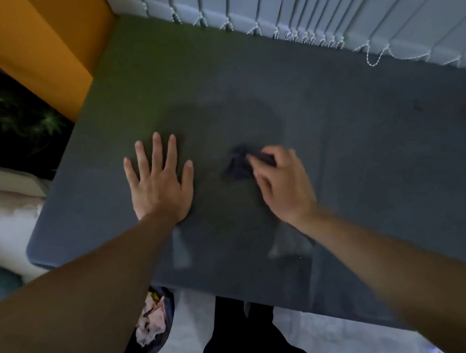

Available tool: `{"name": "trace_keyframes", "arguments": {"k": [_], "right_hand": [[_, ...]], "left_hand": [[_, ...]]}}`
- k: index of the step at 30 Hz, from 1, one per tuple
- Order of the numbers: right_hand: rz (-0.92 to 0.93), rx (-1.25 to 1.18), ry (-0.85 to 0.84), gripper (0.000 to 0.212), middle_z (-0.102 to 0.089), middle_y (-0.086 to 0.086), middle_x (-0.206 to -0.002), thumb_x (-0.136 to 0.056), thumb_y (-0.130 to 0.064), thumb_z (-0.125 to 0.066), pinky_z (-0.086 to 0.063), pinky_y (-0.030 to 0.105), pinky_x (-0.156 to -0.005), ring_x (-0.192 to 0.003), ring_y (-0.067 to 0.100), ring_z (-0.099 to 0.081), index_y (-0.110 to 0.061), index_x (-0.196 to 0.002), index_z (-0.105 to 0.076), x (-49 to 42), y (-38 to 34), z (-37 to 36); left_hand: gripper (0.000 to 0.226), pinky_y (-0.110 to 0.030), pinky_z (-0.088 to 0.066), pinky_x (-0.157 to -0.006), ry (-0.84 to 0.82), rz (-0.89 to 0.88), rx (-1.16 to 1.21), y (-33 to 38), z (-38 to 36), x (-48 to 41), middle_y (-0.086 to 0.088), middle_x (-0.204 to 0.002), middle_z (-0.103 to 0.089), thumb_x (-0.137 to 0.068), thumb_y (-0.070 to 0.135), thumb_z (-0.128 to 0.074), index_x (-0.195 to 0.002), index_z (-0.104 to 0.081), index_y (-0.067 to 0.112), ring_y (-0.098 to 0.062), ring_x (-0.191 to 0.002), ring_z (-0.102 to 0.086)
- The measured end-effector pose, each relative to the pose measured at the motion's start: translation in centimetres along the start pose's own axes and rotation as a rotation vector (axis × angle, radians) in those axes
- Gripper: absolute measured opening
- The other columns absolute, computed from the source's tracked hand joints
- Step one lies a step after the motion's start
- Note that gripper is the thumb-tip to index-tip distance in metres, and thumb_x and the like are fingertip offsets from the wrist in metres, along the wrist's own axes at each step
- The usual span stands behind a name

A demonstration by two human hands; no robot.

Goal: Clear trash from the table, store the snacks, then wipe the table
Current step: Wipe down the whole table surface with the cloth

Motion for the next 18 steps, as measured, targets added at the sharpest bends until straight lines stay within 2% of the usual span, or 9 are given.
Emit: {"name": "trace_keyframes", "arguments": {"k": [2,3,4,7,9,11,14,15,18], "right_hand": [[-0.204,-0.013,0.081,0.033,-0.056,0.010,-0.118,-0.095,-0.017,-0.057,-0.049,0.046,-0.080,-0.096,0.032,-0.051,-0.019,-0.126,-0.067,-1.0,-0.3,-0.3],[-0.232,-0.023,0.094,0.033,-0.056,0.010,-0.118,-0.094,-0.017,-0.058,-0.049,0.045,-0.081,-0.096,0.032,-0.051,-0.018,-0.125,-0.067,-0.6,-1.2,-0.5],[-0.204,-0.035,0.075,0.033,-0.055,0.010,-0.119,-0.093,-0.017,-0.058,-0.049,0.044,-0.082,-0.096,0.032,-0.051,-0.018,-0.125,-0.067,0.2,-2.3,-0.7],[0.094,-0.055,-0.089,0.036,-0.055,0.007,-0.121,-0.093,-0.021,-0.059,-0.049,0.041,-0.080,-0.094,0.029,-0.052,-0.021,-0.129,-0.064,2.7,-3.8,-0.7],[0.177,-0.036,-0.108,0.037,-0.057,0.007,-0.120,-0.092,-0.019,-0.060,-0.048,0.040,-0.078,-0.091,0.029,-0.052,-0.022,-0.129,-0.064,0.9,-2.1,-0.5],[0.055,0.018,-0.034,0.038,-0.057,0.008,-0.118,-0.091,-0.017,-0.059,-0.048,0.042,-0.080,-0.093,0.031,-0.052,-0.023,-0.128,-0.065,-2.6,-0.1,-0.8],[-0.283,0.043,0.111,0.034,-0.055,0.012,-0.116,-0.093,-0.016,-0.057,-0.049,0.047,-0.082,-0.094,0.035,-0.051,-0.020,-0.125,-0.067,-6.6,1.1,-1.3],[-0.312,0.043,0.124,0.033,-0.056,0.012,-0.116,-0.094,-0.017,-0.057,-0.048,0.046,-0.082,-0.095,0.035,-0.051,-0.020,-0.125,-0.067,-6.9,0.4,-1.5],[-0.096,-0.012,0.027,0.033,-0.056,0.009,-0.120,-0.096,-0.021,-0.058,-0.046,0.041,-0.081,-0.097,0.032,-0.052,-0.021,-0.128,-0.065,-5.3,-1.9,-2.2]], "left_hand": [[0.066,-0.058,0.000,-0.124,-0.001,-0.004,-0.002,0.1,0.0,-0.1,0.001,-0.170,-0.005,-0.101,0.058,-0.019,-0.161,-0.007,0.031,-0.031,-0.156,0.003],[0.067,-0.059,-0.001,-0.123,0.002,-0.007,-0.002,0.1,0.1,-0.1,0.000,-0.169,-0.007,-0.101,0.057,-0.021,-0.161,-0.009,0.031,-0.032,-0.155,0.002],[0.067,-0.061,-0.002,-0.122,0.002,-0.009,-0.001,0.2,0.2,-0.1,-0.001,-0.169,-0.011,-0.100,0.056,-0.024,-0.161,-0.012,0.030,-0.033,-0.155,-0.001],[0.069,-0.064,-0.002,-0.121,-0.004,-0.005,0.044,0.4,1.2,-1.7,-0.008,-0.160,-0.024,-0.096,0.050,-0.035,-0.159,-0.022,0.026,-0.033,-0.153,-0.009],[0.068,-0.061,0.000,-0.122,-0.012,-0.032,0.061,0.7,2.0,-4.0,-0.009,-0.159,-0.023,-0.097,0.047,-0.036,-0.160,-0.020,0.025,-0.032,-0.153,-0.006],[0.066,-0.060,0.002,-0.123,-0.032,-0.048,0.071,1.0,2.3,-6.4,-0.006,-0.165,-0.013,-0.100,0.049,-0.032,-0.160,-0.016,0.028,-0.031,-0.155,0.001],[0.066,-0.060,0.004,-0.122,-0.033,-0.021,0.050,1.2,1.6,-8.2,0.001,-0.169,-0.001,-0.101,0.058,-0.020,-0.161,-0.007,0.033,-0.030,-0.155,0.007],[0.067,-0.061,0.003,-0.122,-0.019,-0.018,0.031,1.2,1.4,-8.3,0.002,-0.169,-0.001,-0.100,0.059,-0.017,-0.161,-0.005,0.034,-0.031,-0.155,0.007],[0.068,-0.061,0.003,-0.122,0.002,-0.020,0.015,1.2,1.0,-8.2,0.001,-0.170,0.000,-0.100,0.060,-0.015,-0.161,-0.002,0.033,-0.031,-0.155,0.007]]}}
Point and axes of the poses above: each hand's wrist, its own x-axis away from the middle knuckle, its own z-axis out of the back of the hand, y = z × x, the point moved 1 cm from there along -x, towards the middle knuckle
